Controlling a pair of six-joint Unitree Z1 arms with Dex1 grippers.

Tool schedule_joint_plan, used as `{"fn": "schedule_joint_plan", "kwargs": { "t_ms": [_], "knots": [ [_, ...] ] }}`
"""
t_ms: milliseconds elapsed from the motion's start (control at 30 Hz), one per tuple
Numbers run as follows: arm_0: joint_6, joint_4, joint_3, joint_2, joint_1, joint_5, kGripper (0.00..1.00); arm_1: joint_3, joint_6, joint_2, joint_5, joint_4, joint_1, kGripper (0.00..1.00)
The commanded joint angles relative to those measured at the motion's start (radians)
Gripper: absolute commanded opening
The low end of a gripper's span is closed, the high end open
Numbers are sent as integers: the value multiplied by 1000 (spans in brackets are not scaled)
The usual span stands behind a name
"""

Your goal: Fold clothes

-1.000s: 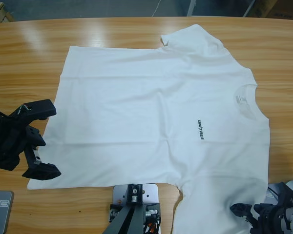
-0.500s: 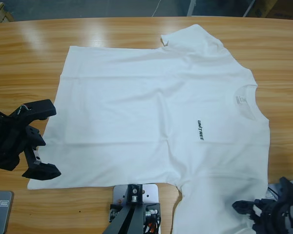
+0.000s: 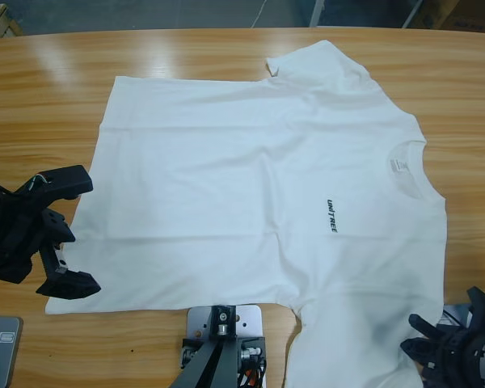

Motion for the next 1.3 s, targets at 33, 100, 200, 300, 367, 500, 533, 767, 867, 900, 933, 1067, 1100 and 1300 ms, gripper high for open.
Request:
{"fn": "schedule_joint_plan", "kwargs": {
  "t_ms": [33,100,200,300,367,500,533,767,867,900,933,1067,1100,1300],
  "knots": [
    [0,11,10,30,-6,8,927,35,-7,46,19,-33,-2,122],
    [0,11,10,30,-6,8,927,25,-1,46,33,-10,-2,245],
    [0,11,10,31,-7,8,927,19,0,48,45,5,-2,384],
    [0,11,10,34,-6,8,927,17,-1,56,63,11,-2,462],
    [0,11,10,35,-5,8,927,18,0,60,72,11,-2,466],
    [0,12,9,35,-6,8,927,29,1,75,87,-3,-2,460],
    [0,12,9,35,-6,8,927,35,1,75,87,-12,-2,449],
    [0,10,6,40,-6,17,927,56,-8,67,63,-41,-2,136],
    [0,11,9,40,-6,26,927,56,-23,71,58,-43,-2,0],
    [-1,11,9,40,-5,26,927,55,-34,74,53,-42,-2,0],
    [-2,11,9,40,-6,26,926,55,-40,76,52,-42,-2,0],
    [-12,10,9,37,-5,26,922,54,-52,66,52,-41,-2,0],
    [-13,11,9,37,-5,26,922,52,-56,59,52,-42,-2,0],
    [-44,10,11,21,-6,26,922,35,-115,-17,-37,-24,-2,0]
  ]
}}
